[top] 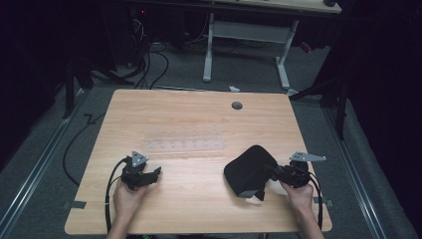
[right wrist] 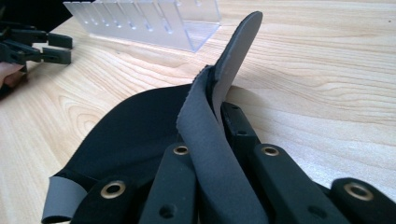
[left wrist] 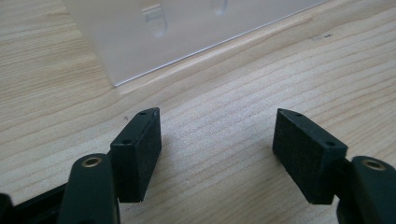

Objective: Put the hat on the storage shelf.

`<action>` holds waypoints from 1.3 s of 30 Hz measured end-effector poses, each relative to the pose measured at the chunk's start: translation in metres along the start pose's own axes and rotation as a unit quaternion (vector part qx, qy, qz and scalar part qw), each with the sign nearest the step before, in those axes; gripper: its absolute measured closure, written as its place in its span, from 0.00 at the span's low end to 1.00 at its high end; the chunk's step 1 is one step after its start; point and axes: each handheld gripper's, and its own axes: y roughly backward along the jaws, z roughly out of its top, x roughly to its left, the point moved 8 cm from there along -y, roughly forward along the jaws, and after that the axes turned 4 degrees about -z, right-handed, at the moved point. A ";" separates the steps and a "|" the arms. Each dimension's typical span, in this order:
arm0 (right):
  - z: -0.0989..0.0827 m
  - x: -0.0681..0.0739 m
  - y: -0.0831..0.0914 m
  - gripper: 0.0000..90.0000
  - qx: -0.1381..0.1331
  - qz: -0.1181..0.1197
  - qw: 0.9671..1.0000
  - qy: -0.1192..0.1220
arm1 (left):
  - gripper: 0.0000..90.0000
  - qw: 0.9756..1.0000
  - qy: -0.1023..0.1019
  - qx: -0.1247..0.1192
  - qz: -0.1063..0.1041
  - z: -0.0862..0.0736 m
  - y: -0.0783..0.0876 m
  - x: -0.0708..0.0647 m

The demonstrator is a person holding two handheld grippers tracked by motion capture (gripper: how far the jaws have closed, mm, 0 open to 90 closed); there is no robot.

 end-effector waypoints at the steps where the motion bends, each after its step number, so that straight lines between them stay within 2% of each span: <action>1: 0.000 0.001 0.001 0.94 0.000 0.000 1.000 0.001 | 0.37 1.000 0.000 0.000 0.000 0.000 0.000 0.000; 10: 0.004 0.010 0.010 0.94 -0.017 0.009 1.000 0.010 | 0.36 1.000 -0.002 0.004 -0.004 -0.001 0.000 -0.001; 16: 0.008 0.014 0.017 0.94 -0.024 0.011 1.000 0.005 | 0.34 1.000 -0.002 0.004 -0.005 -0.001 0.000 -0.001; 27: 0.012 0.018 0.022 0.94 -0.035 0.011 0.999 -0.020 | 0.29 1.000 -0.004 0.009 -0.005 -0.003 0.000 -0.003; 39: 0.023 0.030 0.025 0.94 -0.046 0.020 0.999 -0.018 | 0.29 1.000 -0.004 0.011 -0.012 -0.005 0.003 -0.005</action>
